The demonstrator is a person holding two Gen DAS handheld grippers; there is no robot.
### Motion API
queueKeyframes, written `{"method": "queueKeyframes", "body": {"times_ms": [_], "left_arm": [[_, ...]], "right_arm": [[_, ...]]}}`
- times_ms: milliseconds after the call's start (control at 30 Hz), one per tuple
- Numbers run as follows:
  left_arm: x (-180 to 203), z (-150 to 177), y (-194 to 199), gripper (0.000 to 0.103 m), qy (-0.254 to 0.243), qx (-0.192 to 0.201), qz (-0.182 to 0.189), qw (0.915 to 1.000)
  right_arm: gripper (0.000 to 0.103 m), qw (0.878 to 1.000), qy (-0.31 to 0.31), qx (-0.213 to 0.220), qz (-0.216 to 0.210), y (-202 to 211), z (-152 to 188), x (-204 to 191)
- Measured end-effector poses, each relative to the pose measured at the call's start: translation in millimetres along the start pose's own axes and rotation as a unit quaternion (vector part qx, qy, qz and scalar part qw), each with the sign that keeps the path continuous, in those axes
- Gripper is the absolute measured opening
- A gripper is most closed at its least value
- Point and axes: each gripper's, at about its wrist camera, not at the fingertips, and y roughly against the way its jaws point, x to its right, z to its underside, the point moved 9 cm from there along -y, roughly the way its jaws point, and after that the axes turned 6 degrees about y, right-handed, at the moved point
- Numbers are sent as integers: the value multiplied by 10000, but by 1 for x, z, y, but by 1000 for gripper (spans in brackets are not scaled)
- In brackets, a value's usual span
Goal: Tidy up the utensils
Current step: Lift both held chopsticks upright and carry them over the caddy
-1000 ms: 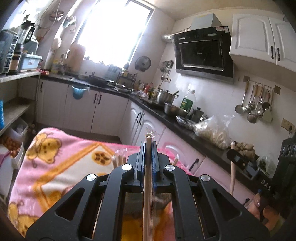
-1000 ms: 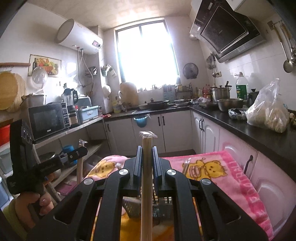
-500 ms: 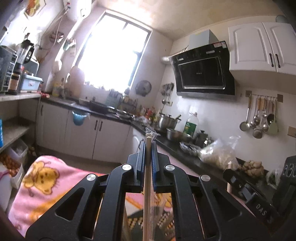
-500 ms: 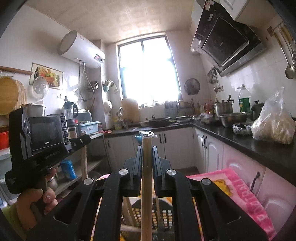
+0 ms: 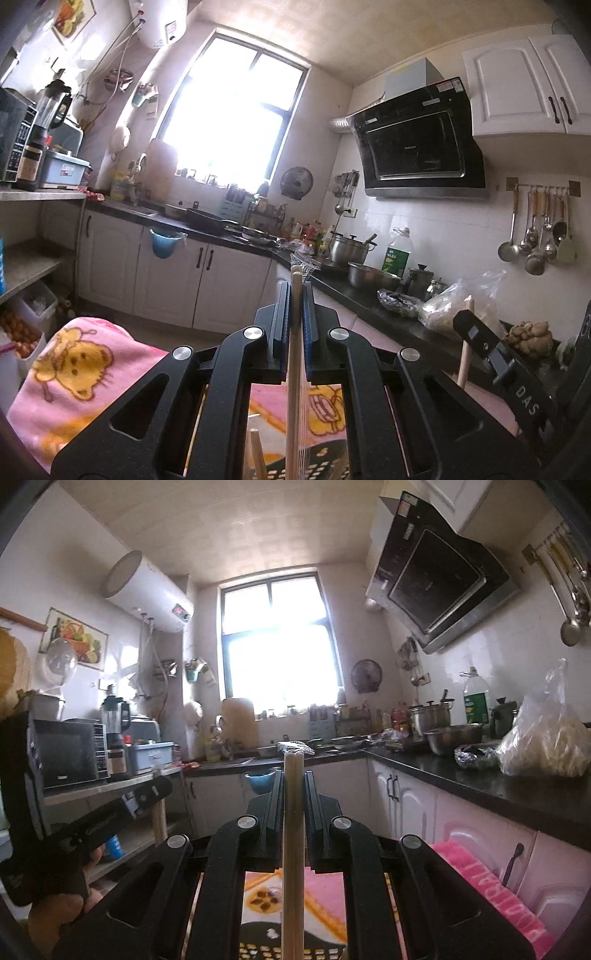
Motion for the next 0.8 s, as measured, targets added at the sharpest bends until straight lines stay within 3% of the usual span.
{"method": "queueKeyframes", "body": {"times_ms": [567, 800], "left_arm": [[-20, 41, -20, 1, -102, -92, -99, 9999], [-25, 54, -24, 1, -149, -231, -91, 9996]], "right_arm": [[10, 9972, 144, 63, 737, -34, 52, 20], [10, 9981, 123, -120, 587, -40, 78, 15]]}}
